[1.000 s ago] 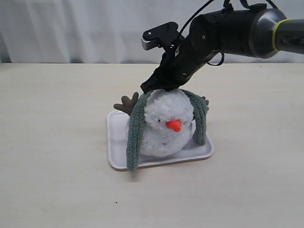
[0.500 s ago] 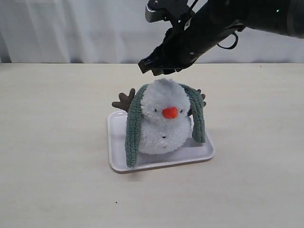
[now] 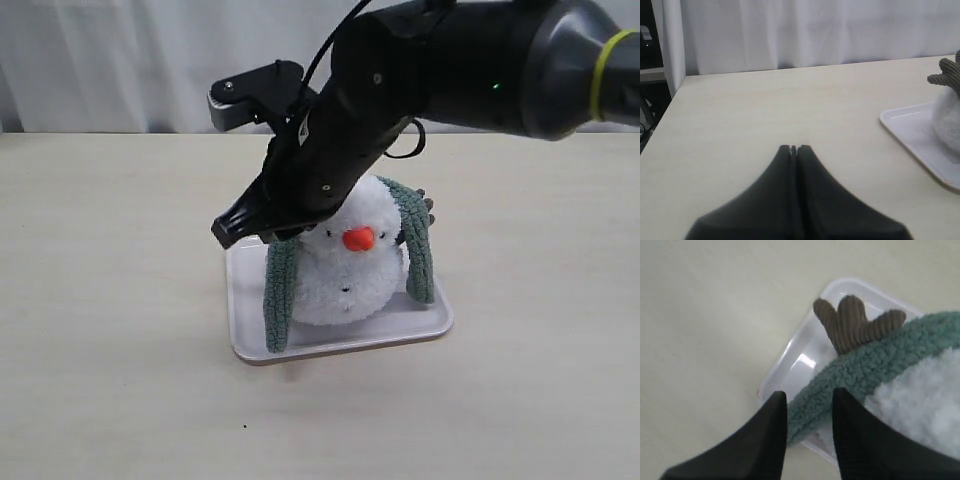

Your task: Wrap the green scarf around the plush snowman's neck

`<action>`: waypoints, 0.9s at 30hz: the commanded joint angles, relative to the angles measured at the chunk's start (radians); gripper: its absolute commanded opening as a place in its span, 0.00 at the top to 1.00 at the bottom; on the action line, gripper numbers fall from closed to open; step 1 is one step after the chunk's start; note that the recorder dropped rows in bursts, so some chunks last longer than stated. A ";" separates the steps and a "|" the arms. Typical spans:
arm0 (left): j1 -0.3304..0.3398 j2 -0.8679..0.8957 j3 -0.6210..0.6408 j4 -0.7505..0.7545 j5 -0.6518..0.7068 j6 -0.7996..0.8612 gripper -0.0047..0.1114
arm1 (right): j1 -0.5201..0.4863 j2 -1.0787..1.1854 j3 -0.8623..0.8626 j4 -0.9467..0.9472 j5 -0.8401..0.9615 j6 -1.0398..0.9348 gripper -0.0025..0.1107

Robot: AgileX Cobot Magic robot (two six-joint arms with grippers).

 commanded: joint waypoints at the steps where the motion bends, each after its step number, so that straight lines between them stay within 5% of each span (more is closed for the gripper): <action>1: 0.003 -0.003 0.003 -0.004 -0.010 -0.002 0.96 | 0.044 0.044 0.005 -0.055 0.085 0.068 0.64; 5: 0.003 -0.003 0.003 -0.004 -0.010 -0.002 0.96 | 0.078 0.057 0.005 -0.071 0.096 0.135 0.54; 13: 0.003 -0.003 0.003 -0.004 -0.010 -0.002 0.96 | 0.141 0.060 0.059 -0.344 0.088 0.435 0.52; 18: 0.003 -0.003 0.003 -0.004 -0.010 -0.002 0.96 | 0.141 0.060 0.131 -0.339 -0.014 0.512 0.40; 27: 0.003 -0.003 0.003 -0.004 -0.010 -0.002 0.96 | 0.143 0.070 0.145 -0.308 -0.142 0.534 0.41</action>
